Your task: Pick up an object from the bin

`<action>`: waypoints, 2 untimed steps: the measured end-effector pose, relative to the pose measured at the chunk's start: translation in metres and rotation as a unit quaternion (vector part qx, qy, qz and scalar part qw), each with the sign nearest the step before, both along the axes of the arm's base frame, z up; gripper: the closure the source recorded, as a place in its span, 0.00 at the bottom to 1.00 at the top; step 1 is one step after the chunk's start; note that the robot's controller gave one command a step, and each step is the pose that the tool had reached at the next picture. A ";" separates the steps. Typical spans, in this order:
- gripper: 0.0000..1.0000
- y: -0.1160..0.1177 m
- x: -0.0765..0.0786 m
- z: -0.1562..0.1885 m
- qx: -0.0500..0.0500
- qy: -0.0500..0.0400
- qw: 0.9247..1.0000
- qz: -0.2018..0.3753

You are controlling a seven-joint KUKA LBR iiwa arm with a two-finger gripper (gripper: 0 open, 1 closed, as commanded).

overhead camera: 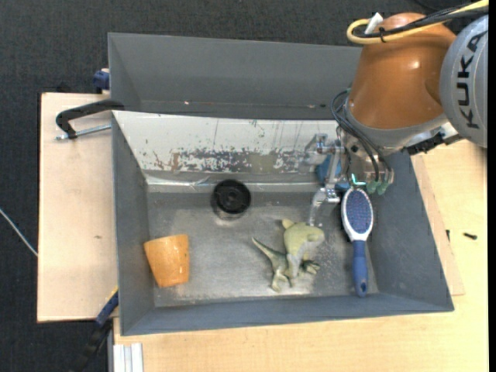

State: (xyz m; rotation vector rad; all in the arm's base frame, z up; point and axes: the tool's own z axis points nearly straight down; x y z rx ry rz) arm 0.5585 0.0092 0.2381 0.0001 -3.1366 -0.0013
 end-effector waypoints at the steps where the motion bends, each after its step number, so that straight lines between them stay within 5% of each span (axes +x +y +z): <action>1: 0.00 -0.028 -0.021 -0.150 -0.001 -0.011 1.000 0.008; 2: 0.00 -0.068 -0.007 -0.136 -0.001 -0.007 1.000 -0.007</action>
Offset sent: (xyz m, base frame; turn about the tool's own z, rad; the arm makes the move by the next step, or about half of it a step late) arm -0.0292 -0.0299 -0.1681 -0.0170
